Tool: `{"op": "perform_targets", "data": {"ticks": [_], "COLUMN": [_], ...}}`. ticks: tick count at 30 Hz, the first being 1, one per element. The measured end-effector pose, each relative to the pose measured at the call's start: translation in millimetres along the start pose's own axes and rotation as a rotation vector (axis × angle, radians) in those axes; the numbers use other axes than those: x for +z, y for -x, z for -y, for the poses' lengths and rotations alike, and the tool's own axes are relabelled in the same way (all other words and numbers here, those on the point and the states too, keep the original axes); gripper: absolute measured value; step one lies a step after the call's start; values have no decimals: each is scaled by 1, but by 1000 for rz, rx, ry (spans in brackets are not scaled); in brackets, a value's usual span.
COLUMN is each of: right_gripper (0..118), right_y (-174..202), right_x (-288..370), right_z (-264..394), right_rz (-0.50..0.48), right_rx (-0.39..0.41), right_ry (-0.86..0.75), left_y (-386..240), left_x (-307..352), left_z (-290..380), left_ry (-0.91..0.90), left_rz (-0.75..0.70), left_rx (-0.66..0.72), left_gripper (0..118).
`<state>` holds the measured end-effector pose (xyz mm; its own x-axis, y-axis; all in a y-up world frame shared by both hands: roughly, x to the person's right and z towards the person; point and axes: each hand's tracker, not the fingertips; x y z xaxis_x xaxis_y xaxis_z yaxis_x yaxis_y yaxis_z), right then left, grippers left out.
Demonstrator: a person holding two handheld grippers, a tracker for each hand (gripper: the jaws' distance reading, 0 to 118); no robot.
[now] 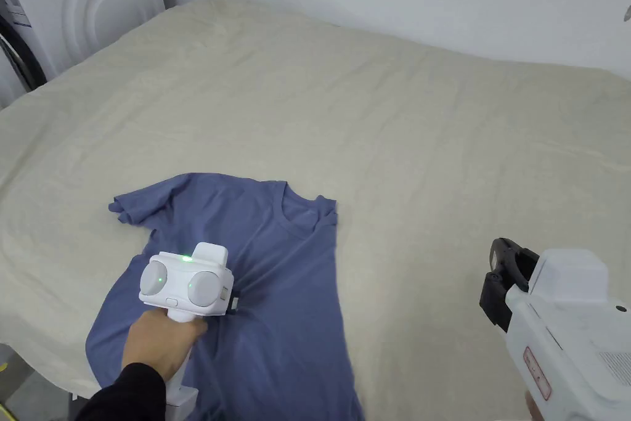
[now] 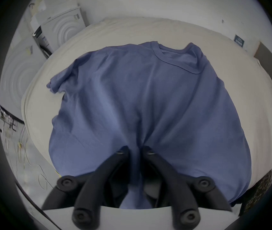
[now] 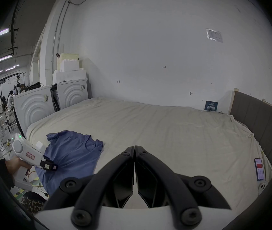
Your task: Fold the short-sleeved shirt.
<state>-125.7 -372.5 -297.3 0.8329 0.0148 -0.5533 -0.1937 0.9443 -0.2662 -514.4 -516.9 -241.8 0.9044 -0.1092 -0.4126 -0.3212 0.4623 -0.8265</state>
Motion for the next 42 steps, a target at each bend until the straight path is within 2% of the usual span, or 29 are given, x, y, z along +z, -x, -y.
{"op": "perform_targets", "data": {"ticks": [2,9,13,21,25,31,38,42], "right_gripper": [0,0,0,0,0,0,0,0], "right_y": [-3,-26,-44,-78,-97,-129,-160,-171], "right_x": [6,28,44,83,107,141,173,184], "right_z": [-1,-4,-6,-6,-4,-1,0,1], "right_rz": [2,32,63,144,202,310,422,461], "right_rx": [-2,-21,-35,-69,-75,-94,-115,-122], "right_ry": [-7,-33,-51,-89,-109,-133,-158,-167], "left_y": [3,26,28,-51,-108,-176,-253,-287], "left_x": [4,32,74,162,191,232,272,284], "left_z": [1,2,-4,-64,-98,-137,-161,-163], "left_ry": [-8,-125,-199,-377,-451,-530,-601,-615], "left_rz": [6,129,275,423,472,597,713,782], "left_rx": [5,173,285,115,-6,-117,-279,-327], "left_gripper": [0,0,0,0,0,0,0,0]}}
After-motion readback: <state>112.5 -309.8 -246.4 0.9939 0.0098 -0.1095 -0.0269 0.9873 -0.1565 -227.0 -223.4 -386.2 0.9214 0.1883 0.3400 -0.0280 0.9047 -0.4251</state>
